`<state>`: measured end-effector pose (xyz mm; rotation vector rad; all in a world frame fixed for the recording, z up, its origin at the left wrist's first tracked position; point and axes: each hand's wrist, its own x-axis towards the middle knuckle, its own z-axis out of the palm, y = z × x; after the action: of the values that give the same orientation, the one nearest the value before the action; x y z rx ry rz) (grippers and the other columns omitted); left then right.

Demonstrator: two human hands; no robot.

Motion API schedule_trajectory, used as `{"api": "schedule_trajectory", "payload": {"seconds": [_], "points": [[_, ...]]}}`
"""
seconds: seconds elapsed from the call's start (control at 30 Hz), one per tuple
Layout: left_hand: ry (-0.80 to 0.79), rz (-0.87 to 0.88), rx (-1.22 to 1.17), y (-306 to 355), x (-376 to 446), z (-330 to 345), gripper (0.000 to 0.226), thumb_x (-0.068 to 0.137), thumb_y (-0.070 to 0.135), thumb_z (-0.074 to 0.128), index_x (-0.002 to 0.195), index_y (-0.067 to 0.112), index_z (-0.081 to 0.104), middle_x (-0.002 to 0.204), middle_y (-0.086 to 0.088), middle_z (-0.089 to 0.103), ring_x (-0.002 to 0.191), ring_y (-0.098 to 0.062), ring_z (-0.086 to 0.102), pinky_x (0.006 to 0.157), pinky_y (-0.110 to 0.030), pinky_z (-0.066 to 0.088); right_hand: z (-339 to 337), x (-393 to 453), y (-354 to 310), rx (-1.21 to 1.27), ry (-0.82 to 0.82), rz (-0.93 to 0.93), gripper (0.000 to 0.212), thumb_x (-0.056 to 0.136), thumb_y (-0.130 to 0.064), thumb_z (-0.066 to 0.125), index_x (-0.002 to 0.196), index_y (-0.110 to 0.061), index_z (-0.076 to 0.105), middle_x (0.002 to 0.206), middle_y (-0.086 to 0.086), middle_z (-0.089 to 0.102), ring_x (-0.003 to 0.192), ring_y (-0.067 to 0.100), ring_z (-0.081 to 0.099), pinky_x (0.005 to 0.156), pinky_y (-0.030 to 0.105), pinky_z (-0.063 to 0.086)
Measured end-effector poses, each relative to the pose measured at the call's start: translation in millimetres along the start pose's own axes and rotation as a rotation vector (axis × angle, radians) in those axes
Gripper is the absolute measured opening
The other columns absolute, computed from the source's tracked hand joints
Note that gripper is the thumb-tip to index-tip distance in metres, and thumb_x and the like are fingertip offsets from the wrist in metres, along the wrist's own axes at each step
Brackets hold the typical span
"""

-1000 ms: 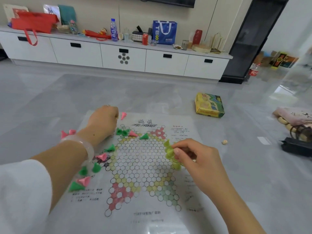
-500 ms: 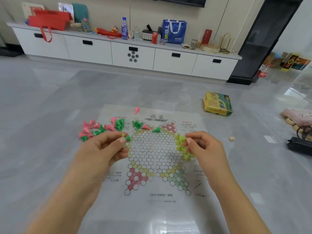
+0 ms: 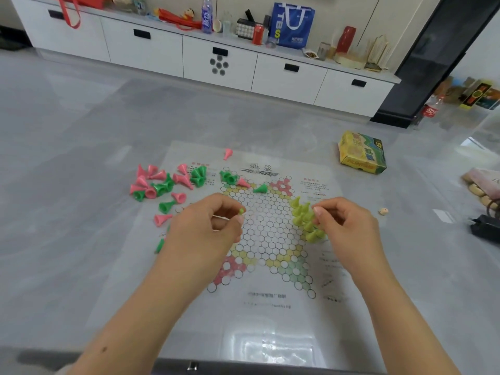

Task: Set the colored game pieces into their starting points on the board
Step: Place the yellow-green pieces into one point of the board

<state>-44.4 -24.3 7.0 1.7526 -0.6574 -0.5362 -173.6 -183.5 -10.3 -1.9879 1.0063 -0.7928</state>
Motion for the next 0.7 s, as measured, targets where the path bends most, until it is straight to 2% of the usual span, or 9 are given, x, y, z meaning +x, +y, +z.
{"api": "schedule_trajectory", "payload": {"seconds": [0.1, 0.2, 0.33, 0.4, 0.57, 0.7], "points": [[-0.002, 0.036, 0.051, -1.2, 1.1, -0.8, 0.017, 0.085, 0.018, 0.058, 0.077, 0.034, 0.059, 0.08, 0.008, 0.067, 0.077, -0.008, 0.064, 0.063, -0.012, 0.044, 2.0, 1.1, 1.3, -0.103, -0.027, -0.019, 0.018, 0.085, -0.011, 0.061, 0.072, -0.023, 0.065, 0.075, -0.008, 0.063, 0.061, -0.008, 0.054, 0.056, 0.002, 0.04], [-0.006, 0.032, 0.062, -3.8, 2.6, -1.6, 0.016, 0.086, 0.018, 0.058, 0.079, 0.033, 0.059, 0.081, 0.007, 0.067, 0.078, -0.01, 0.065, 0.06, -0.009, 0.042, 5.5, 3.3, 5.8, -0.182, -0.032, -0.019, 0.018, 0.084, -0.014, 0.063, 0.07, -0.026, 0.065, 0.079, -0.007, 0.061, 0.065, 0.0, 0.053, 0.062, 0.007, 0.04], [-0.007, 0.037, 0.056, -4.6, 4.5, -2.2, 0.015, 0.085, 0.017, 0.058, 0.081, 0.031, 0.06, 0.079, 0.007, 0.068, 0.076, -0.008, 0.065, 0.062, -0.011, 0.043, 9.2, 4.9, 11.3, -0.159, -0.039, 0.029, 0.011, 0.083, -0.017, 0.064, 0.076, -0.019, 0.071, 0.082, -0.005, 0.062, 0.075, 0.018, 0.062, 0.076, 0.036, 0.052], [-0.012, 0.048, 0.064, -4.7, 4.8, -2.0, 0.015, 0.085, 0.018, 0.058, 0.08, 0.032, 0.06, 0.079, 0.009, 0.067, 0.075, -0.006, 0.065, 0.061, -0.011, 0.042, 9.1, 5.8, 12.3, -0.14, -0.034, 0.056, 0.011, 0.083, -0.018, 0.065, 0.075, -0.021, 0.072, 0.081, -0.006, 0.061, 0.077, 0.02, 0.063, 0.079, 0.042, 0.053], [-0.009, 0.063, 0.077, -5.8, 5.5, -1.2, 0.014, 0.086, 0.019, 0.057, 0.08, 0.032, 0.06, 0.081, 0.01, 0.067, 0.077, -0.007, 0.065, 0.064, -0.013, 0.045, 8.6, 5.7, 15.2, -0.125, -0.043, 0.096, 0.014, 0.082, -0.018, 0.066, 0.07, -0.025, 0.071, 0.082, -0.006, 0.061, 0.078, 0.018, 0.063, 0.08, 0.042, 0.053], [-0.003, 0.071, 0.088, -6.2, 5.8, -1.4, 0.014, 0.086, 0.02, 0.057, 0.08, 0.033, 0.059, 0.081, 0.012, 0.066, 0.077, -0.006, 0.064, 0.06, -0.01, 0.043, 8.7, 5.6, 16.0, -0.152, -0.056, 0.091, 0.013, 0.082, -0.02, 0.066, 0.072, -0.023, 0.073, 0.081, -0.007, 0.061, 0.077, 0.016, 0.062, 0.08, 0.04, 0.052]]}}
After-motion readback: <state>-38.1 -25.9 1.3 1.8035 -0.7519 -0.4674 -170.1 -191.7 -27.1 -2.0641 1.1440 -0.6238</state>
